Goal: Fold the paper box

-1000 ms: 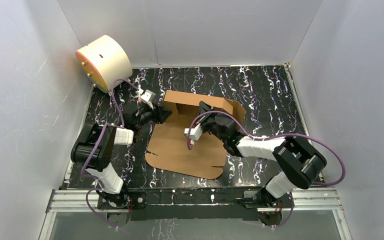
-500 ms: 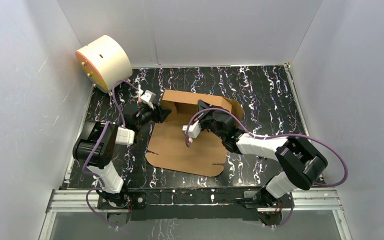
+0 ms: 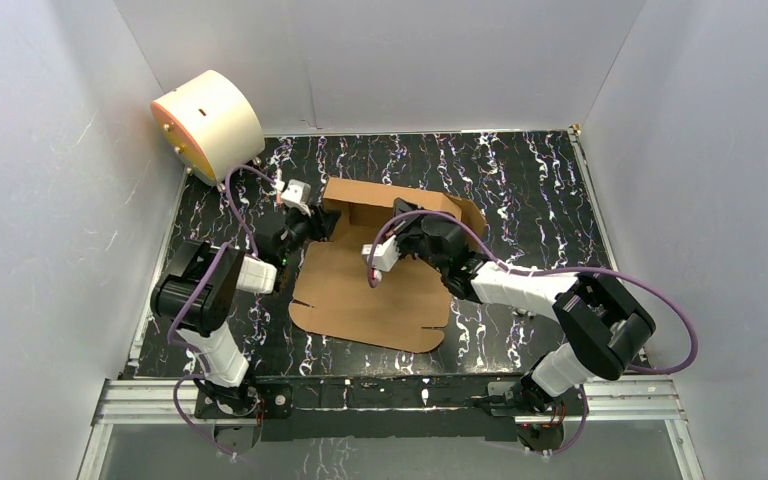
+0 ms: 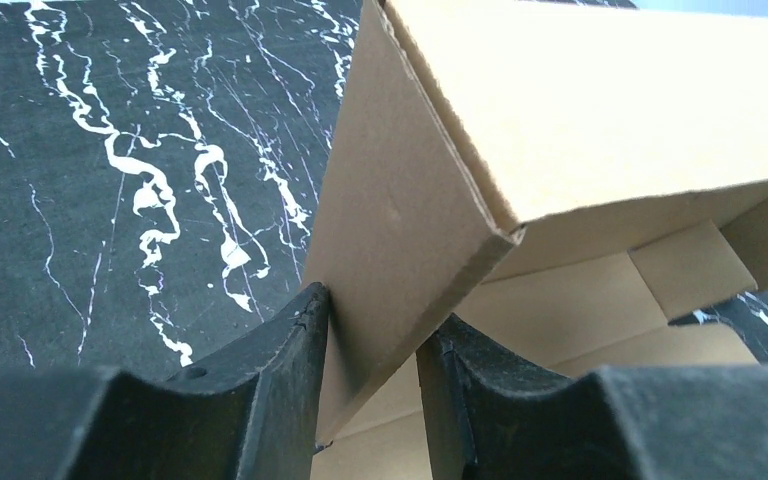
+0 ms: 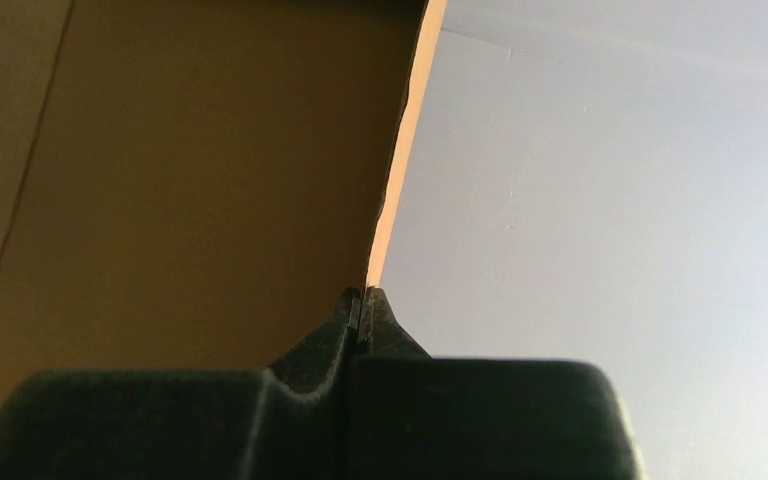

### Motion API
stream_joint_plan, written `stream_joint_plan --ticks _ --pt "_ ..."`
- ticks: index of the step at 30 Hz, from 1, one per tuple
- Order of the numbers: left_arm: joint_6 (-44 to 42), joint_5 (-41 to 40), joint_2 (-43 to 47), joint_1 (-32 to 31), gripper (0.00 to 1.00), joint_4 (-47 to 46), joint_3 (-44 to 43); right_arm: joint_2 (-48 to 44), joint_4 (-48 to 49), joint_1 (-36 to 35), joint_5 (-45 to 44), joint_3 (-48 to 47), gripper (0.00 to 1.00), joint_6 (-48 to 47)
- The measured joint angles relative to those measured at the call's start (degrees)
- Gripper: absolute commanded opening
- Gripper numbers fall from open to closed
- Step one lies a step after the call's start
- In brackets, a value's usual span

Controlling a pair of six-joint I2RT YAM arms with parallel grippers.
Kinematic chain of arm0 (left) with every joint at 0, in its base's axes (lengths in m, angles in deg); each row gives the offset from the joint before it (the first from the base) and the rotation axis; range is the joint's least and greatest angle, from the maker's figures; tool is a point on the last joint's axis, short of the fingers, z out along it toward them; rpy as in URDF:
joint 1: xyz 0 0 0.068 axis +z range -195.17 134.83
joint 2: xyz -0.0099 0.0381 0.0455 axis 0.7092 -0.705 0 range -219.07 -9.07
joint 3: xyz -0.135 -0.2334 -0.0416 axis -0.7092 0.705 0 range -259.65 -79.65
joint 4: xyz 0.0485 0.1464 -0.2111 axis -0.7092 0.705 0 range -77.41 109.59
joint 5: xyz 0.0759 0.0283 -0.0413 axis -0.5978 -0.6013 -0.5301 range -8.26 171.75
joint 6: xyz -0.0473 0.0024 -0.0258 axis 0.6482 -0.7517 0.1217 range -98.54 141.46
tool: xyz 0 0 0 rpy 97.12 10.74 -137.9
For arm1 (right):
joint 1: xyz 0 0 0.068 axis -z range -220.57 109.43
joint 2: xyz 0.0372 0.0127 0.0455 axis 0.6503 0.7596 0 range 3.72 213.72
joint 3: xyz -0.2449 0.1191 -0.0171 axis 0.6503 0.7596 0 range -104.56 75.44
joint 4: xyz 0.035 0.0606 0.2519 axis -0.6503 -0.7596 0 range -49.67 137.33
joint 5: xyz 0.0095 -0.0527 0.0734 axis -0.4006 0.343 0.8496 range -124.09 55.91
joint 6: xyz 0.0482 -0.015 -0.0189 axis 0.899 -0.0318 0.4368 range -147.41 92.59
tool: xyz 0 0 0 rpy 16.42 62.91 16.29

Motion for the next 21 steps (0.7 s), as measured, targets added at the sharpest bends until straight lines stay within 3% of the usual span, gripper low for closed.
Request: stream_joint_plan --ticks 12,21 --pt "1.64 -17.53 -2.29 -5.60 0.37 -6.47 0.00 0.52 -5.75 0.00 0.31 -3.87 0.00 3.65" --pt "0.61 -34.25 -5.09 -10.10 0.33 -9.44 -1.14 0.79 -8.13 0.00 0.55 -5.62 0.00 6.38"
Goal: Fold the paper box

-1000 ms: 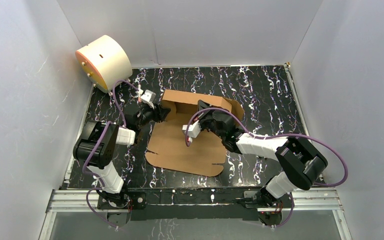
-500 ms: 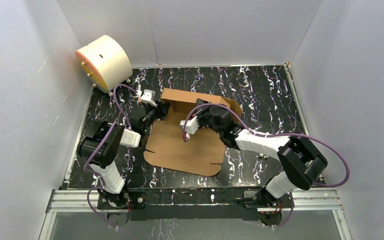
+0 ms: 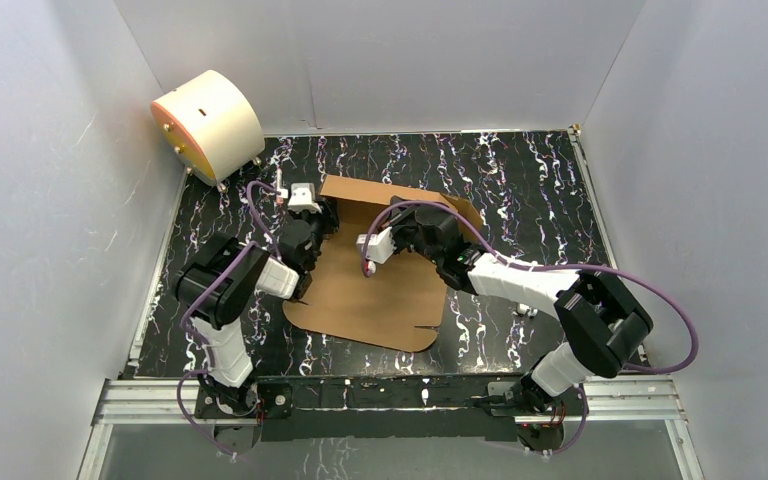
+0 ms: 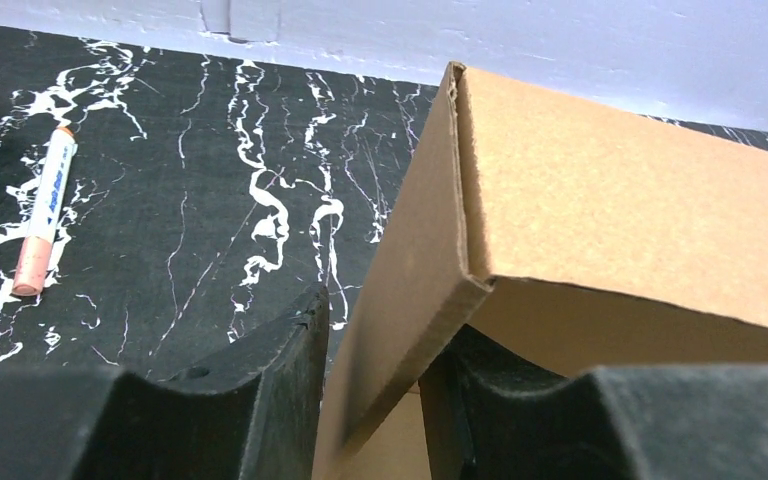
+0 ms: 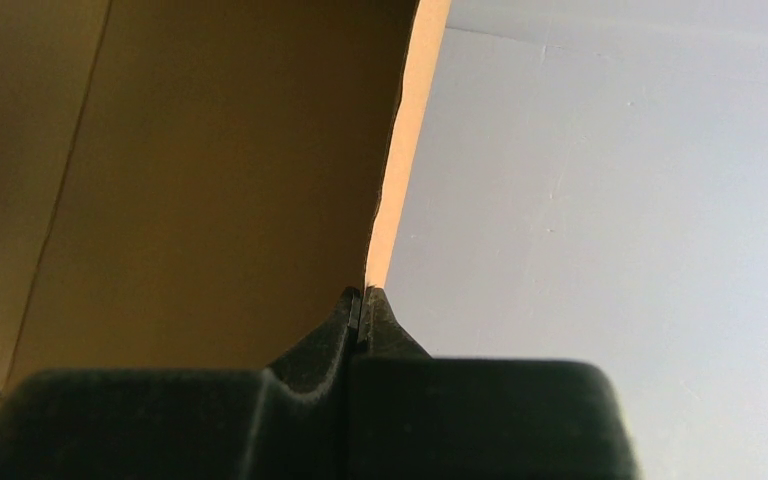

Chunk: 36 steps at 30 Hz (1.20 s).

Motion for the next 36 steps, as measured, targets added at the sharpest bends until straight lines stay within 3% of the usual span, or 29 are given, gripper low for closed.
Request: stream_joint_plan --ticks 17,26,32,36 --pt "-5.70 -21.66 -6.25 -6.58 0.27 -2.19 -6.34 0.85 -1.86 0.00 -0.44 -2.10 0.00 2.80" --pt "-8.04 -28.13 -7.89 -8.09 0.26 -2.89 -8.11 0.87 -1.88 0.00 -0.24 -2.38 0.00 3.67" --pt "-7.37 -28.22 -7.98 -8.07 0.34 -2.84 -8.15 0.92 -2.05 0.00 -0.04 -2.51 0.00 4.07" --pt "-5.92 -26.71 -7.54 -7.39 0.40 -2.69 -6.56 0.92 -2.08 -0.02 0.37 -2.51 0.07 4.09"
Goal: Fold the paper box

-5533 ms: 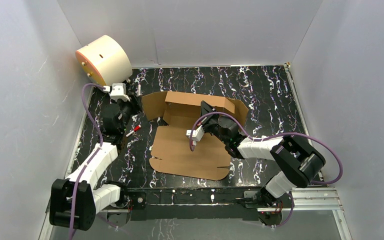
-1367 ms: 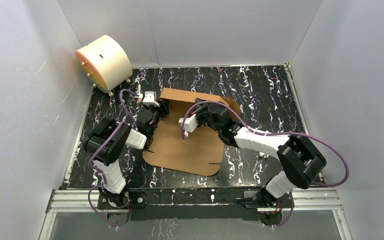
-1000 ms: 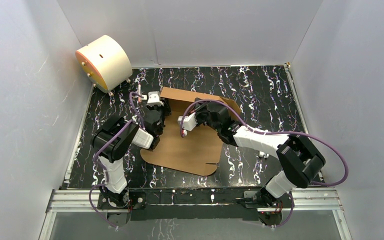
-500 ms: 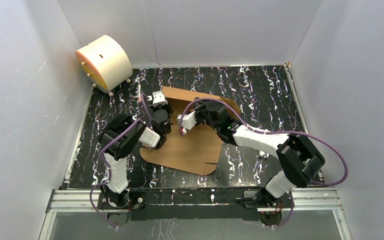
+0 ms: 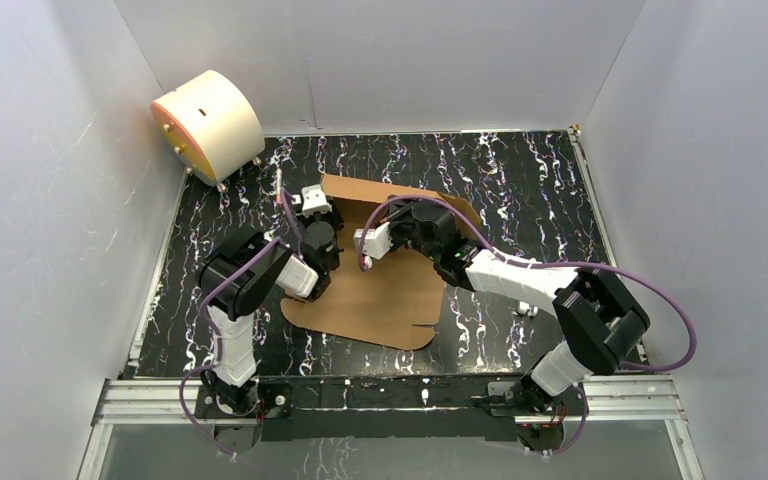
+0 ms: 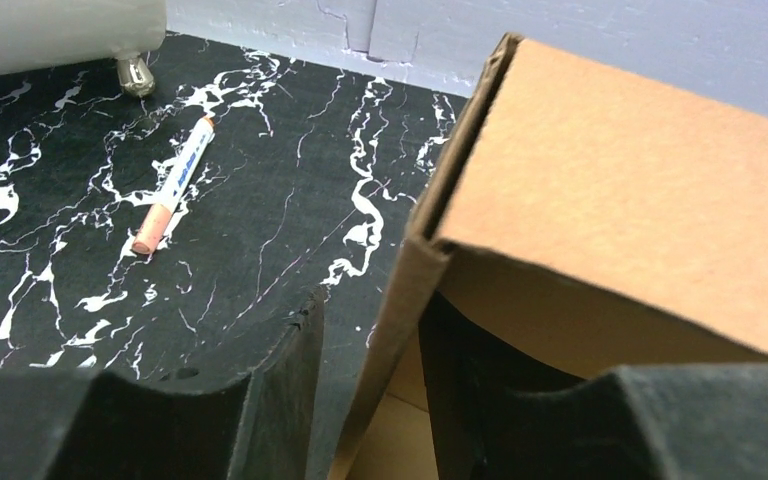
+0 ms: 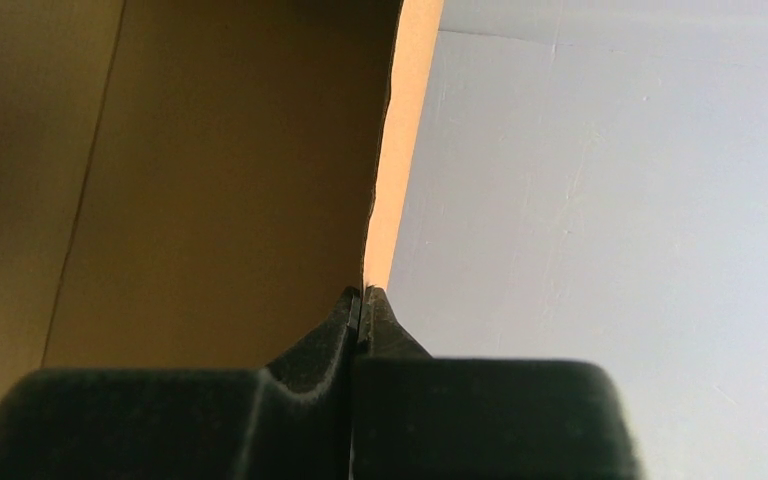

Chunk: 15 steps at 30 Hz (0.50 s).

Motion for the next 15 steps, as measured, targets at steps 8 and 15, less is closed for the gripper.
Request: stream_joint_plan --ticks 8,15 --pt "1.31 1.75 2.49 0.57 0.56 0.46 3.52 0.00 -0.42 -0.22 0.81 0.00 0.32 0.59" --pt "2.91 1.81 8.39 0.57 0.65 1.11 8.72 -0.09 -1.49 -0.35 1.18 0.00 0.57 2.43"
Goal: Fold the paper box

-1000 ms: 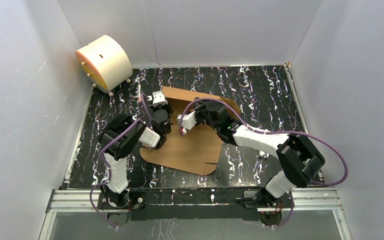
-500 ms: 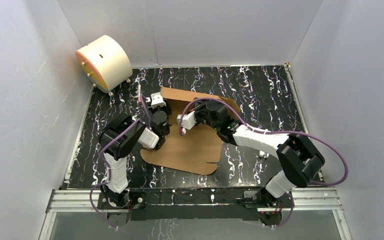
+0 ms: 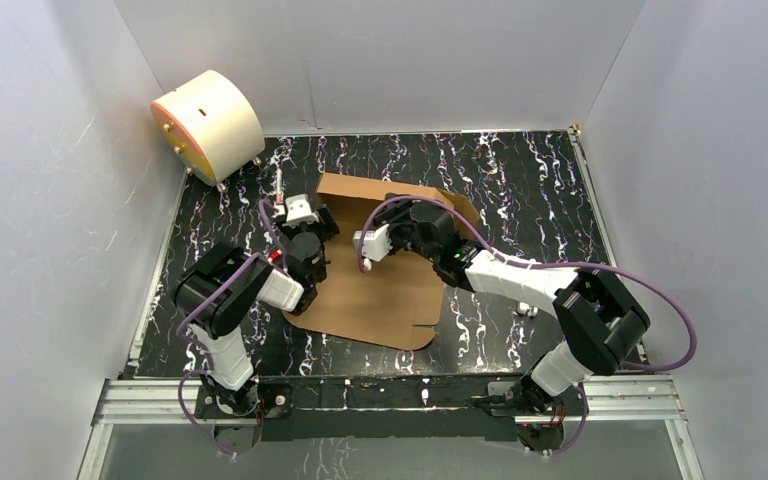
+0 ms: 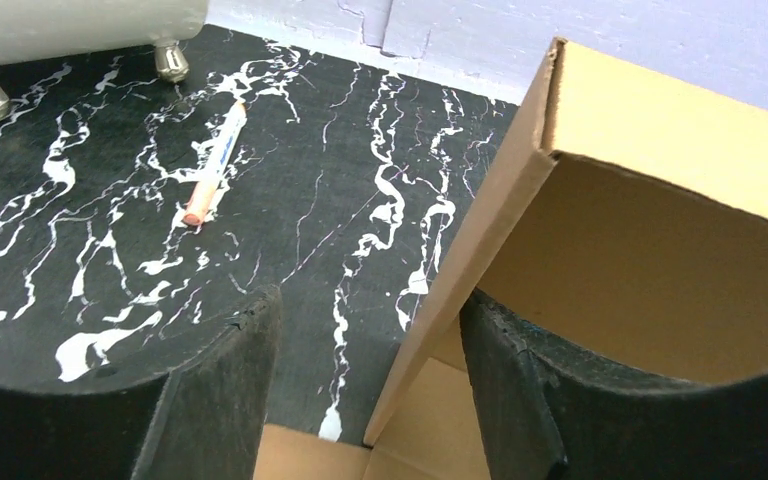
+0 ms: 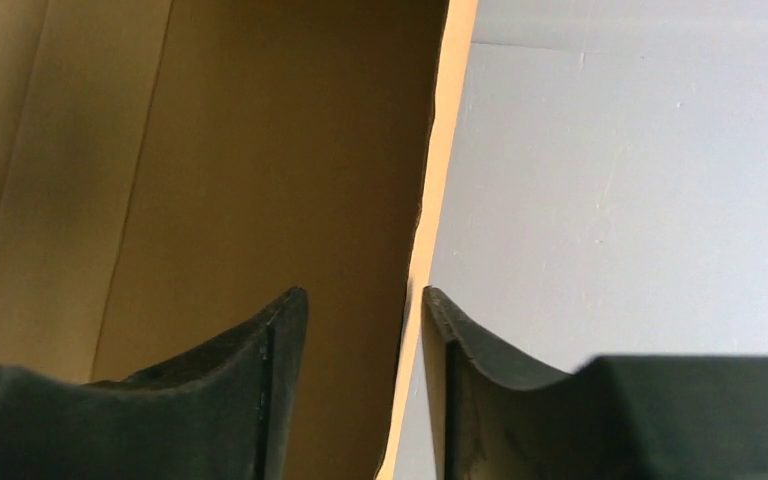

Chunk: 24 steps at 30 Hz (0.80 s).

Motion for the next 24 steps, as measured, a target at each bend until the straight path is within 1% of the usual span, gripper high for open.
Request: stream_joint_plan --ticks 1,5,11,15,18,21,24 --pt "0.44 -0.02 1.22 0.02 0.67 0.09 1.14 -0.04 -0.11 0.00 -0.04 0.00 0.58 0.42" --pt "2.08 0.09 7.10 0.04 0.71 2.29 5.81 -0.44 -1.88 0.00 -0.39 0.00 0.65 2.89" --pt "5.84 1.79 22.43 0.04 0.75 13.66 8.35 -3.58 -4.39 0.00 -0.70 0.02 0.72 10.29" --pt "9.31 3.93 32.79 0.04 0.80 24.79 8.31 -8.22 -5.95 0.00 -0.44 0.07 0.74 16.59" --pt "11.69 6.86 39.71 0.07 0.85 35.93 7.04 -12.04 -6.91 0.00 -0.31 0.09 0.76 21.97" --pt "14.21 12.26 44.33 0.24 0.87 47.04 3.21 -15.61 -9.44 0.00 -1.57 0.11 0.76 27.89" --pt "17.05 19.61 47.71 0.31 0.87 53.53 0.15 -19.02 -10.91 -0.02 -4.20 0.81 0.77 34.10"
